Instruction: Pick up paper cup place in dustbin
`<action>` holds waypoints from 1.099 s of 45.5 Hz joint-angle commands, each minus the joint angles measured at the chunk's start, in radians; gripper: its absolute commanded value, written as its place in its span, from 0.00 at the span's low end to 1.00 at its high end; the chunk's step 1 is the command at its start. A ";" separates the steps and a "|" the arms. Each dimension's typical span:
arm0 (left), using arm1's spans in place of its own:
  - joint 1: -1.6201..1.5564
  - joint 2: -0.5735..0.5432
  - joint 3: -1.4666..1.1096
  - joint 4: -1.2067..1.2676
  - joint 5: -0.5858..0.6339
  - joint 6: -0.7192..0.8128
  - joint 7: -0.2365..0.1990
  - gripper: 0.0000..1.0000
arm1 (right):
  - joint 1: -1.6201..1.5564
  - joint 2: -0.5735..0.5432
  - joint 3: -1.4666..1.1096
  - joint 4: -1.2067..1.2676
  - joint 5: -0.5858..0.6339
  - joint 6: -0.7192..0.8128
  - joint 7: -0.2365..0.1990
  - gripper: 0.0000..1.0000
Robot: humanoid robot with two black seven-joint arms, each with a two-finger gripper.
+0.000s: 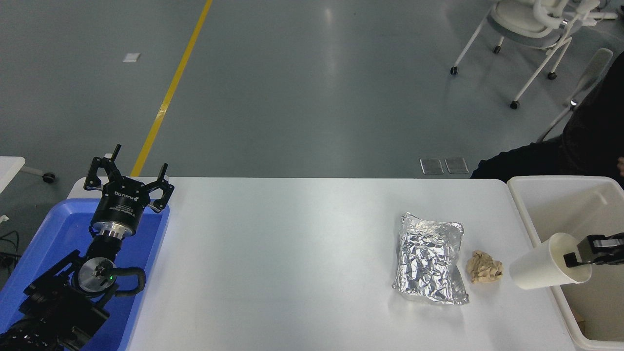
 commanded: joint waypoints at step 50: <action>0.001 0.001 -0.001 0.000 0.000 0.000 -0.003 1.00 | 0.188 0.060 -0.079 -0.341 -0.085 0.013 0.004 0.00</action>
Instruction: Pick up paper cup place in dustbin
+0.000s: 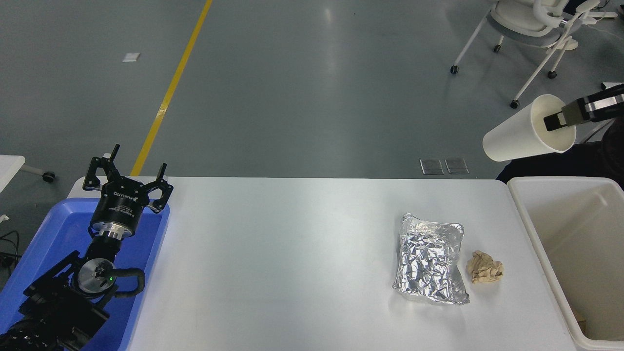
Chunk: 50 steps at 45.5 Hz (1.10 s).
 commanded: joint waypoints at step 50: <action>-0.002 0.000 -0.002 0.001 0.000 0.000 -0.001 1.00 | -1.451 0.477 0.373 -1.061 0.951 -0.568 -0.165 0.00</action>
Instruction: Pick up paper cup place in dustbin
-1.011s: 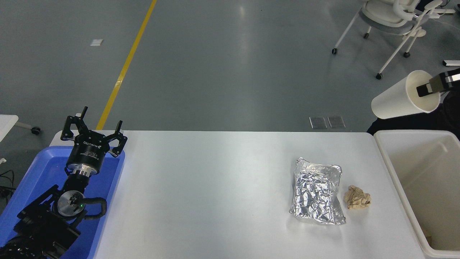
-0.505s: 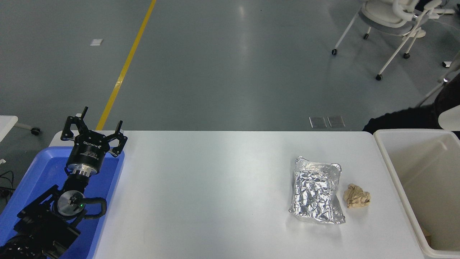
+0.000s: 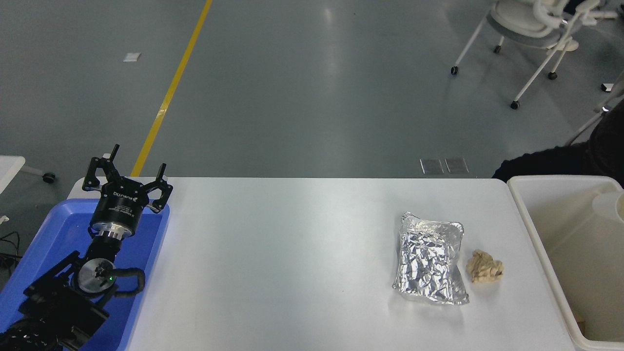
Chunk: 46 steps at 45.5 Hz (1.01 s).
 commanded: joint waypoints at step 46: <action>0.000 -0.001 -0.001 0.000 0.000 0.002 -0.001 1.00 | 0.140 0.052 -0.335 0.149 0.348 -0.034 -0.074 1.00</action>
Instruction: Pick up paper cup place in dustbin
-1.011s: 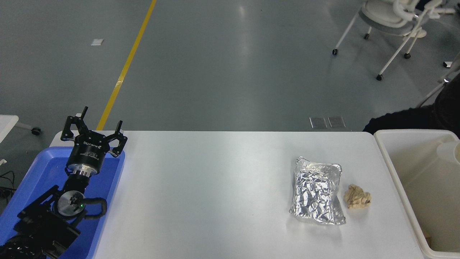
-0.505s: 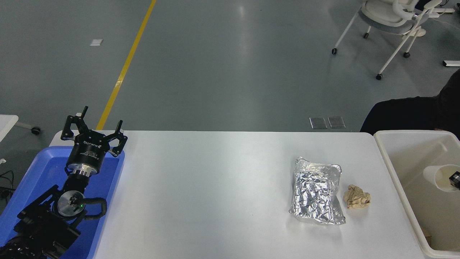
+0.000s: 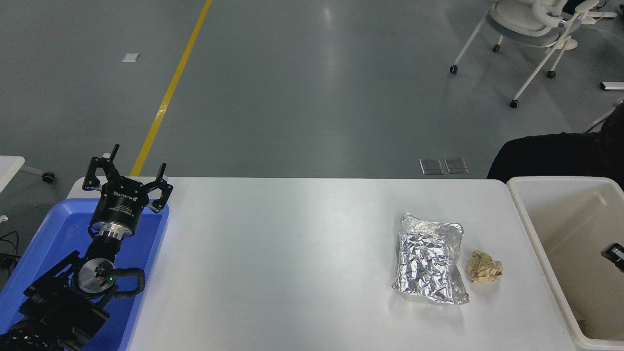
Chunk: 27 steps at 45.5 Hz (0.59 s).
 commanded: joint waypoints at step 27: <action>-0.002 0.001 0.002 0.000 0.000 0.000 0.001 1.00 | 1.123 -0.101 -0.556 1.072 -0.240 0.248 0.010 1.00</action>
